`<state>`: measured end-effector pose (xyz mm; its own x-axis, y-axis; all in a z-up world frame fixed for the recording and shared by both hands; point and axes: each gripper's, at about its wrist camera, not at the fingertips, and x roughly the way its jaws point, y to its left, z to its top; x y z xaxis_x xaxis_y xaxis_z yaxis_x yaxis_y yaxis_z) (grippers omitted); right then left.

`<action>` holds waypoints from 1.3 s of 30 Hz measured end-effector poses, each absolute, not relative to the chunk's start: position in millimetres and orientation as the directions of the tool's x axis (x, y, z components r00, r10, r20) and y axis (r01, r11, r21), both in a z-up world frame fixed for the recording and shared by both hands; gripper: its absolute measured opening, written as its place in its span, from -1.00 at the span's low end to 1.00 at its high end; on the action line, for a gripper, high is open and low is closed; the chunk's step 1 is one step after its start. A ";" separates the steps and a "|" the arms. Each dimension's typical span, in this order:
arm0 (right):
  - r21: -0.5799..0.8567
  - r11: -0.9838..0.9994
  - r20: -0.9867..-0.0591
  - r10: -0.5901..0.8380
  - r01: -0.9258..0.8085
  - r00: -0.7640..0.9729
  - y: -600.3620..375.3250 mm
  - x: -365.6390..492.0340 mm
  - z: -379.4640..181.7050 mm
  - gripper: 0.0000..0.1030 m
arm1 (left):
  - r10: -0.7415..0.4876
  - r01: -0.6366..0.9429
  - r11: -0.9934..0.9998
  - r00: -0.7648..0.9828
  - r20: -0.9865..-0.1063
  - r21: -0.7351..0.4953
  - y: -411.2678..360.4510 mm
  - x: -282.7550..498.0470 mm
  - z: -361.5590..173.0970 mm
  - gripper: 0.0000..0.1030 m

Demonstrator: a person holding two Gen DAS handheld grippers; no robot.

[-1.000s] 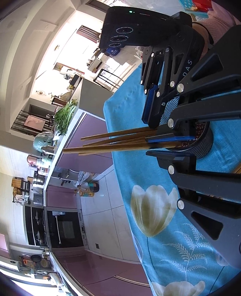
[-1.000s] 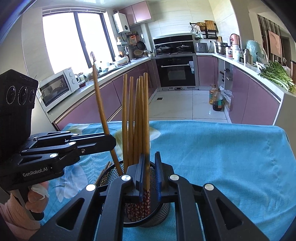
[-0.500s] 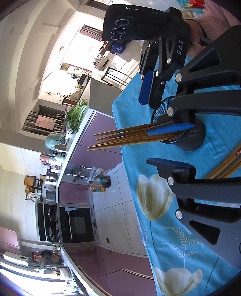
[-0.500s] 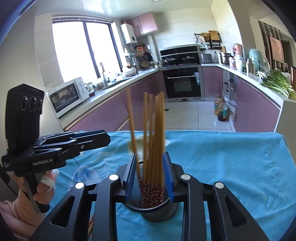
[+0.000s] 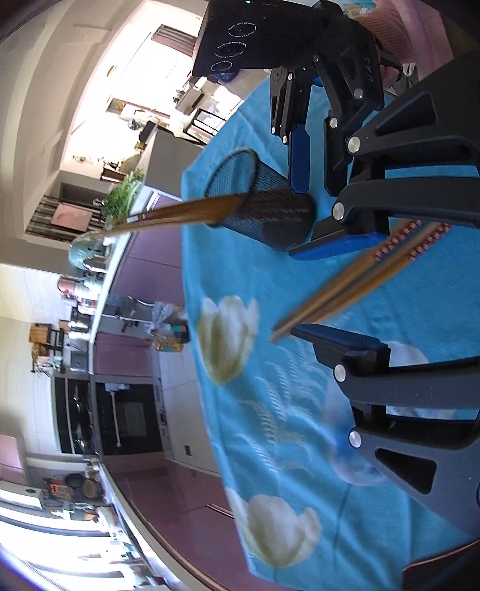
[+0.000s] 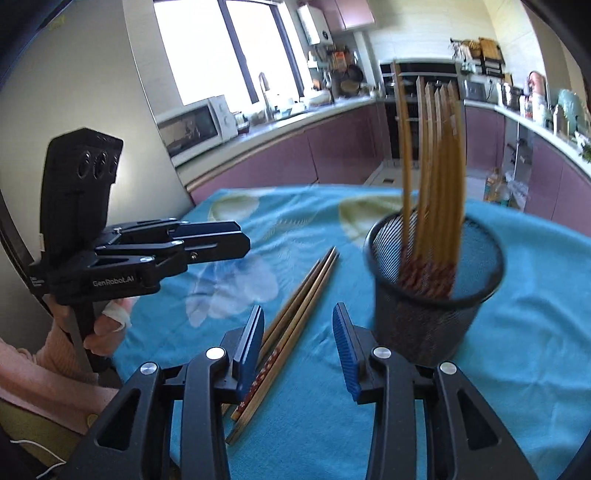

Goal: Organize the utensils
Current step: 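Move both open tools back over the remaining chopsticks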

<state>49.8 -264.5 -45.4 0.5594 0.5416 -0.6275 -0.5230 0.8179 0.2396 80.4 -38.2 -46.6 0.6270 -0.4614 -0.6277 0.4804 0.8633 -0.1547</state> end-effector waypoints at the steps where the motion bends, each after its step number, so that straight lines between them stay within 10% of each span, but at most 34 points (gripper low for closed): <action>1: 0.237 0.821 -0.638 0.535 -0.520 0.553 -261.0 52.1 -49.5 -0.29 | -0.456 0.473 0.867 0.620 -0.639 -0.160 -35.7 78.8 -52.9 -0.30; 39: 0.188 0.864 -0.730 0.441 -0.468 0.522 -236.1 67.2 -91.1 -0.31 | -0.381 0.443 0.886 0.526 -0.761 -0.137 -55.2 81.6 -117.4 -0.26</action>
